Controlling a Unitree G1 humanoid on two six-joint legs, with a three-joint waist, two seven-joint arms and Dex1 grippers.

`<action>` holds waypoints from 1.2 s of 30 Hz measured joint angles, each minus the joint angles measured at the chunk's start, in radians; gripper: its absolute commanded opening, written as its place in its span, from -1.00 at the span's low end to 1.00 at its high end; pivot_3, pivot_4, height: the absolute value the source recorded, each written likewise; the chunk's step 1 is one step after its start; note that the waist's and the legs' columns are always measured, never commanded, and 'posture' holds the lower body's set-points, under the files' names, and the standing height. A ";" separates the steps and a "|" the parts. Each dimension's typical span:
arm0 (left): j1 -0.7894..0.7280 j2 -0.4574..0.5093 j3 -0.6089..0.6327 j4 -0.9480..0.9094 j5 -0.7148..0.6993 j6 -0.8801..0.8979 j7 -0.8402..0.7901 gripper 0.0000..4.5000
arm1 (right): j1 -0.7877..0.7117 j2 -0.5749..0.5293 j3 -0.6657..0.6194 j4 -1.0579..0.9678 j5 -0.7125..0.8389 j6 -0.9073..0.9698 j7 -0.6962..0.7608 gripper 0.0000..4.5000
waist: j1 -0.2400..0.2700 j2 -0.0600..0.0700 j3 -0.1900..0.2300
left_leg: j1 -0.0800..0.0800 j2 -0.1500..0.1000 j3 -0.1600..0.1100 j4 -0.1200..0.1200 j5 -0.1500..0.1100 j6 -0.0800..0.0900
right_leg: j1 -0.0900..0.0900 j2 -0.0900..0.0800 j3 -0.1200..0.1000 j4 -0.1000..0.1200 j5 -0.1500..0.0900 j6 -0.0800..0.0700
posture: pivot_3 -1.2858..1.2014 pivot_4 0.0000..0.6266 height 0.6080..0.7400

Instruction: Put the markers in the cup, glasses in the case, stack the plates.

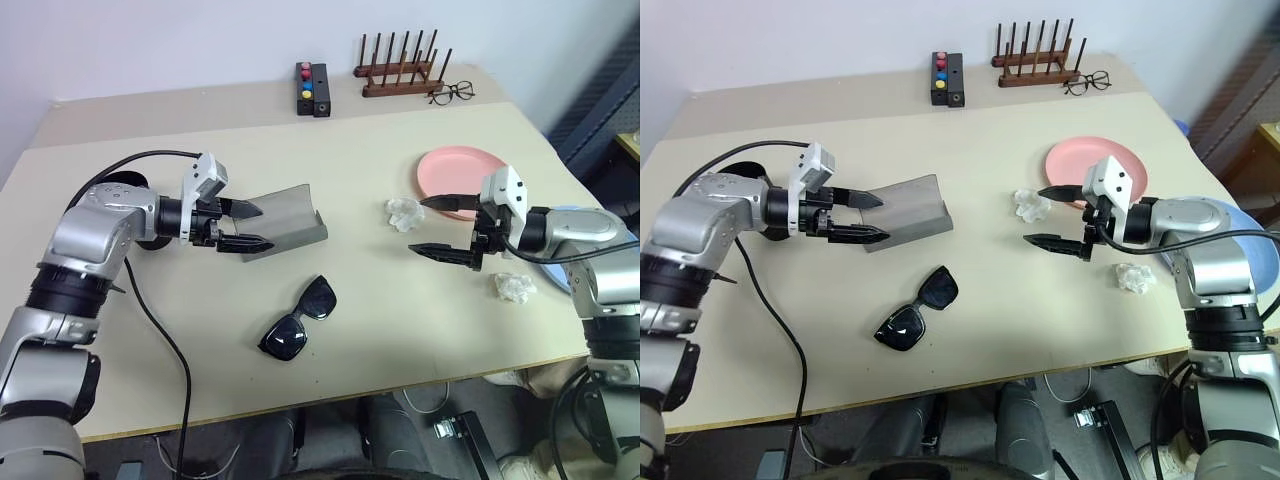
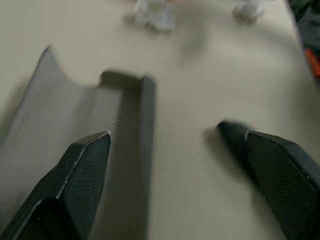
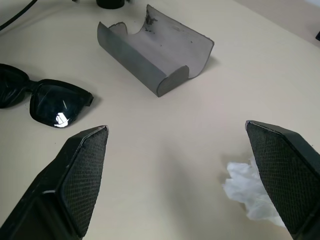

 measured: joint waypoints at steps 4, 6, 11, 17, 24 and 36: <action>-0.097 -0.070 -0.028 0.224 0.116 -0.144 -0.073 0.96 | 0.046 0.012 -0.004 -0.078 0.016 0.015 -0.045 1.00 | 0.007 0.000 0.000 | -0.001 -0.001 0.000 0.001 0.000 0.000 | 0.000 -0.001 0.000 0.000 0.000 0.000 | 0.03 -0.52 1.00; -0.141 -0.105 -0.045 0.316 0.169 -0.209 -0.104 0.96 | 0.065 0.014 -0.010 -0.105 0.024 0.022 -0.066 1.00 | 0.007 0.000 0.000 | -0.001 -0.001 0.000 0.001 0.000 0.001 | 0.000 -0.001 -0.001 0.000 0.000 0.000 | 0.03 -0.52 1.00; -0.190 -0.166 -0.055 0.433 0.243 -0.295 -0.172 0.96 | 0.095 0.014 -0.025 -0.149 0.032 0.037 -0.107 1.00 | 0.000 0.000 0.000 | -0.001 -0.001 0.000 0.001 0.000 0.001 | 0.000 -0.001 -0.001 0.000 0.000 0.000 | 0.03 -0.52 1.00; -0.207 -0.180 -0.057 0.471 0.304 -0.330 -0.221 0.96 | 0.121 0.014 -0.033 -0.177 0.043 0.045 -0.133 1.00 | -0.001 0.000 0.000 | -0.001 -0.001 0.000 0.001 0.000 0.001 | 0.000 0.000 -0.001 0.000 0.000 0.001 | 0.03 -0.52 1.00; -0.197 -0.152 -0.057 0.443 0.342 -0.329 -0.259 0.96 | 0.122 0.014 -0.034 -0.189 0.052 0.045 -0.151 1.00 | -0.001 0.000 0.000 | -0.001 -0.001 0.000 0.002 0.000 0.001 | 0.000 -0.001 -0.001 0.001 0.000 0.001 | 0.03 -0.52 1.00; -0.111 -0.098 -0.056 0.247 0.355 -0.284 -0.292 0.13 | 0.084 0.025 -0.019 -0.165 0.051 0.034 -0.150 1.00 | -0.001 0.000 0.000 | -0.001 -0.001 0.000 0.002 0.000 0.001 | 0.000 -0.001 0.000 0.001 0.000 0.001 | 0.03 -0.52 1.00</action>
